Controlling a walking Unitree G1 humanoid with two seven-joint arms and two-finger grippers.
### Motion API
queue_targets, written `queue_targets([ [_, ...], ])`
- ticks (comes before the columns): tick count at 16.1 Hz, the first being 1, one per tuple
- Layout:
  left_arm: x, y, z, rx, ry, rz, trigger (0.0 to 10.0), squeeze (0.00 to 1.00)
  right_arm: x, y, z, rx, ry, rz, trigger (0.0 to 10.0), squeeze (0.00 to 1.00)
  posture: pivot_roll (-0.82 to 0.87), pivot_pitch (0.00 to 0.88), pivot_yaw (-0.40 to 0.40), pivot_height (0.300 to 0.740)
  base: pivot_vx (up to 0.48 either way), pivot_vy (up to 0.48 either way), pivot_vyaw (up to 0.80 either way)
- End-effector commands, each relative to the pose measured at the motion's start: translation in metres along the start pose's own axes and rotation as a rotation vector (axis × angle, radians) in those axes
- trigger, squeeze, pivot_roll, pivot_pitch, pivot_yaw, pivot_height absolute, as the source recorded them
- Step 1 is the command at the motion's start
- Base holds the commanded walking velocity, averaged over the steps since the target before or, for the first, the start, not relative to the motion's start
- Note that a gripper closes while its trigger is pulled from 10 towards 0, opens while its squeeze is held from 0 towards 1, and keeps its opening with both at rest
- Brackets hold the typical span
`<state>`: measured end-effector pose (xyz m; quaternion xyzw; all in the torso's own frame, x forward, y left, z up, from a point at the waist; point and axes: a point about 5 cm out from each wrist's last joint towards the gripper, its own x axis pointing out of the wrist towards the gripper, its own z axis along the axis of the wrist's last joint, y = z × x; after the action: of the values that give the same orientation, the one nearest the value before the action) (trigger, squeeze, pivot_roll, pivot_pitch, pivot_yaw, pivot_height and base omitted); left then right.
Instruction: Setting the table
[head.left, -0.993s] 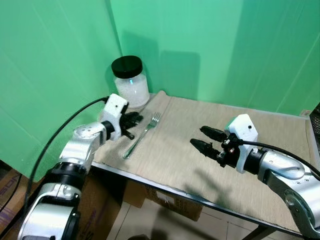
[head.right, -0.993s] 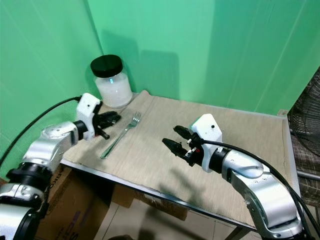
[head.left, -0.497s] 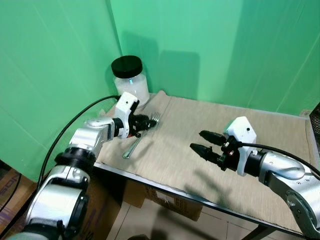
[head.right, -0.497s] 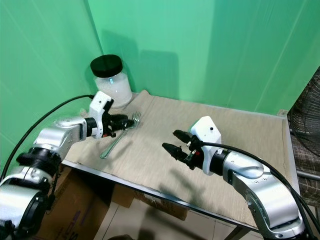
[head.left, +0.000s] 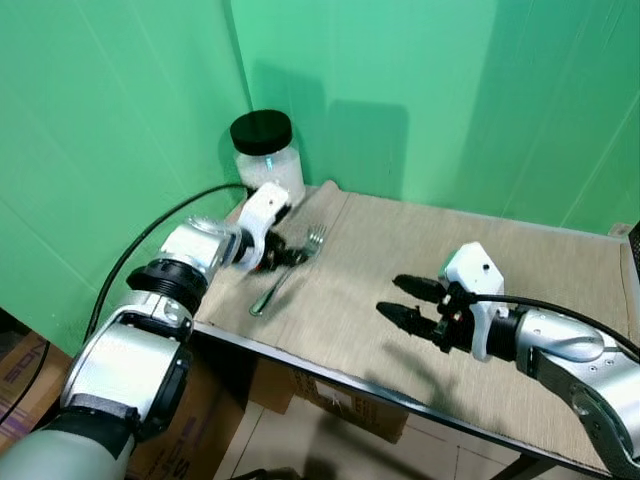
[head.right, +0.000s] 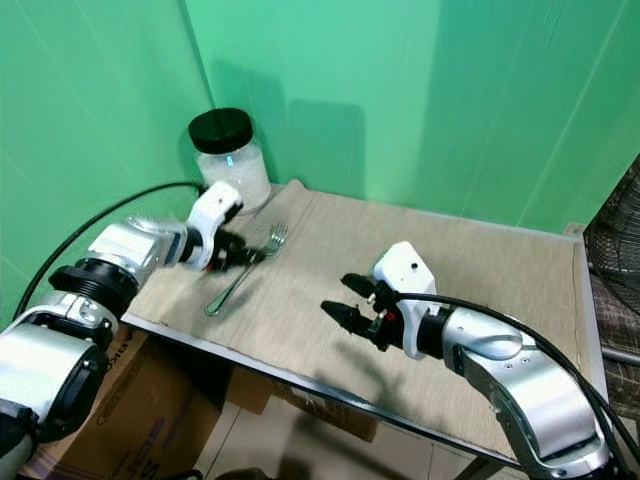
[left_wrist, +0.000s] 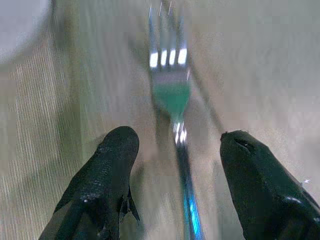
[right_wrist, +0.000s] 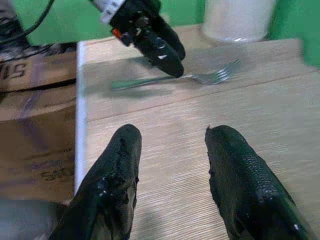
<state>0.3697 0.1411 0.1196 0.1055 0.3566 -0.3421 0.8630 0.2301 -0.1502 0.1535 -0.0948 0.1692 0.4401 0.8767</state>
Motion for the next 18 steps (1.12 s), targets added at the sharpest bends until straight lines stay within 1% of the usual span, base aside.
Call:
queue_targets([
  [1, -0.005, 0.006, -0.001, 0.009, 0.035, 0.024, 10.0, 0.06, 0.000, 0.009, 0.004, -0.014, -0.001, 0.065, 10.0, 0.00, 0.01, 0.000, 0.135, 0.740, 0.000, 0.000, 0.00],
  [2, -0.004, 0.006, -0.001, 0.009, 0.041, 0.025, 10.0, 0.06, 0.000, 0.010, 0.003, -0.016, 0.004, 0.075, 10.0, 0.00, 0.01, 0.000, 0.136, 0.740, 0.000, 0.000, 0.00],
  [3, -0.003, 0.006, -0.003, 0.022, 0.046, 0.037, 10.0, 0.00, -0.001, 0.011, 0.002, -0.032, 0.027, 0.094, 10.0, 0.00, 0.01, 0.000, 0.136, 0.740, 0.000, 0.000, 0.00],
  [5, 0.000, 0.001, 0.000, -0.015, 0.017, 0.002, 10.0, 0.00, -0.001, 0.009, 0.002, -0.041, 0.042, 0.096, 10.0, 0.00, 0.01, 0.000, 0.133, 0.740, 0.000, 0.000, 0.00],
  [6, 0.001, 0.000, 0.000, -0.010, 0.016, -0.007, 10.0, 0.00, -0.001, 0.009, 0.002, -0.041, 0.044, 0.096, 10.0, 0.00, 0.01, 0.000, 0.133, 0.740, 0.000, 0.000, 0.00],
  [7, 0.002, -0.002, 0.000, 0.014, 0.019, -0.021, 10.0, 0.00, -0.001, 0.009, 0.002, -0.043, 0.045, 0.098, 10.0, 0.00, 0.01, 0.000, 0.134, 0.740, 0.000, 0.000, 0.00],
  [8, 0.005, -0.004, 0.002, 0.043, -0.002, -0.024, 10.0, 0.00, -0.001, 0.009, 0.002, -0.045, 0.046, 0.099, 10.0, 0.00, 0.01, 0.000, 0.134, 0.740, 0.000, 0.000, 0.00],
  [9, 0.006, -0.005, 0.003, 0.077, -0.019, -0.018, 10.0, 0.00, 0.000, 0.009, 0.003, -0.045, 0.044, 0.099, 10.0, 0.00, 0.00, 0.000, 0.137, 0.740, 0.000, 0.000, 0.00],
  [10, 0.007, -0.005, 0.003, 0.098, -0.010, -0.002, 10.0, 0.00, 0.000, 0.010, 0.003, -0.045, 0.043, 0.100, 10.0, 0.00, 0.00, 0.000, 0.139, 0.740, 0.000, 0.000, 0.00],
  [11, 0.008, -0.004, 0.001, 0.109, 0.014, 0.014, 8.0, 0.00, 0.000, 0.010, 0.003, -0.045, 0.042, 0.100, 10.0, 0.00, 0.00, 0.000, 0.141, 0.740, 0.000, 0.000, 0.00],
  [12, 0.008, -0.002, -0.001, 0.123, 0.035, 0.038, 4.5, 0.00, 0.000, 0.011, 0.004, -0.043, 0.039, 0.099, 10.0, 0.00, 0.00, 0.000, 0.148, 0.740, 0.000, 0.000, 0.00],
  [13, 0.008, -0.001, -0.003, 0.134, 0.050, 0.053, 0.0, 0.00, 0.000, 0.012, 0.004, -0.040, 0.038, 0.097, 10.0, 0.00, -0.01, 0.000, 0.157, 0.740, 0.000, 0.000, 0.00],
  [15, 0.010, -0.002, -0.005, 0.129, 0.048, 0.043, 0.0, 0.00, 0.000, 0.014, 0.003, -0.034, 0.037, 0.095, 10.0, 0.00, -0.01, 0.000, 0.163, 0.740, 0.000, 0.000, 0.00],
  [18, 0.012, -0.005, -0.003, 0.107, 0.019, 0.033, 0.0, 0.00, 0.000, 0.015, 0.003, -0.029, 0.037, 0.097, 10.0, 0.00, -0.01, 0.000, 0.165, 0.740, 0.000, 0.000, 0.00],
])
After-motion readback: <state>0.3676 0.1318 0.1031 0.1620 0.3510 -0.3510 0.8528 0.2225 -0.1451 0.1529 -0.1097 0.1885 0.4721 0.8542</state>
